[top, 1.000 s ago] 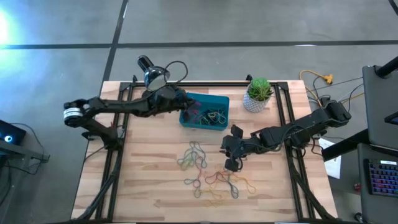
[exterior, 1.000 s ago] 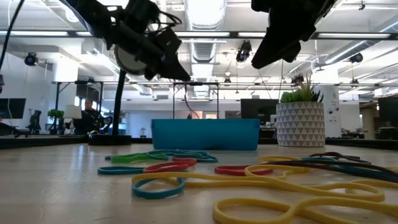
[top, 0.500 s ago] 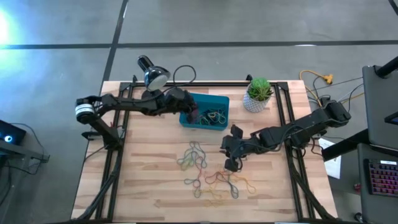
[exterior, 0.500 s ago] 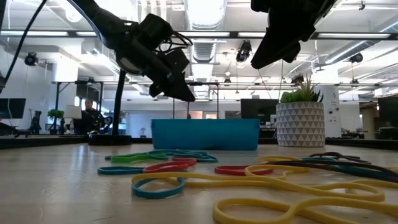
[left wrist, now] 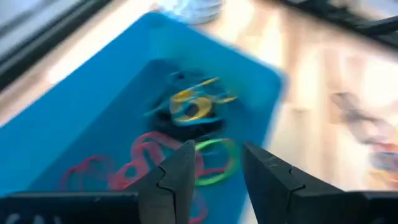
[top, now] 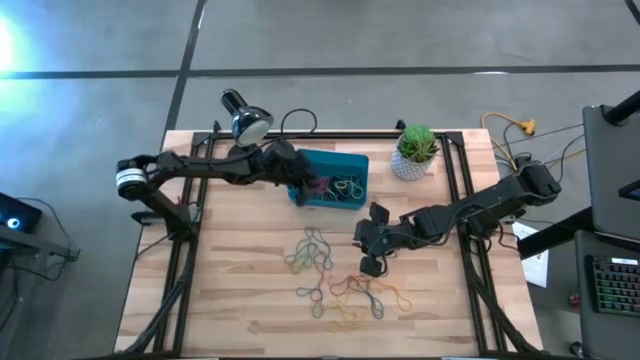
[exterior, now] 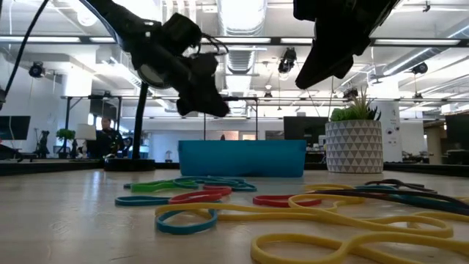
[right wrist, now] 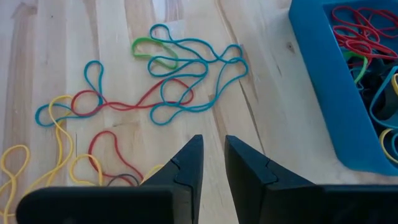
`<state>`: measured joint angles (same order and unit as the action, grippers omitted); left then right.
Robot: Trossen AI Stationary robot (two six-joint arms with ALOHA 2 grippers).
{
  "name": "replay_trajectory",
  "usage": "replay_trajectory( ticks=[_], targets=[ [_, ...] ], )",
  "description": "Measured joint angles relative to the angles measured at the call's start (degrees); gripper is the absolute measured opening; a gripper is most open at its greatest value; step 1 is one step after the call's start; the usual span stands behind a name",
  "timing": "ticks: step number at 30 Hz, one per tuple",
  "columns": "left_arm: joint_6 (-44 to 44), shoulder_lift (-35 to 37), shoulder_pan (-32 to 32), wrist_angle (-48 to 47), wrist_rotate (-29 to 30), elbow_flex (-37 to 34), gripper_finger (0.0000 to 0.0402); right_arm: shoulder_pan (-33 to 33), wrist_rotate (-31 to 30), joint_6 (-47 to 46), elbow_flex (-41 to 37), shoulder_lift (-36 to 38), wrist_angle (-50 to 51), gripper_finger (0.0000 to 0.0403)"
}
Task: Pick and place rubber bands into bin
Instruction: Put the top purple rubber band into the blue bin
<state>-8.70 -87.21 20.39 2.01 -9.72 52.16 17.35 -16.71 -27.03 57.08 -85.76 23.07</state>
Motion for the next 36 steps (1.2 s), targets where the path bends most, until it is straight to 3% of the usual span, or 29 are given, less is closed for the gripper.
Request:
replay_trajectory(
  ticks=[6,12,15,24,36],
  targets=[
    [0.7,5.0,-2.8,-4.9,-11.1,0.0,0.0114,0.0,0.8,0.0,-0.4,0.0,0.3,0.0057],
    [3.0,11.2,-7.3,-12.8,-11.7,-1.4,0.0114,0.4,12.6,-1.2,-4.1,0.0,0.4,0.0057],
    [1.6,14.8,-8.9,-15.2,-11.2,-3.5,0.0114,1.3,15.7,-3.8,-7.3,0.0,0.7,0.0057],
    [-3.4,21.5,-11.2,-14.2,-7.7,-9.7,0.0114,1.9,8.8,-8.8,-13.4,0.1,0.8,0.0062],
    [-5.0,22.8,-11.2,-11.0,-7.3,-13.1,0.0114,2.0,9.7,-9.7,-16.0,0.1,1.9,0.0148]
  ],
)
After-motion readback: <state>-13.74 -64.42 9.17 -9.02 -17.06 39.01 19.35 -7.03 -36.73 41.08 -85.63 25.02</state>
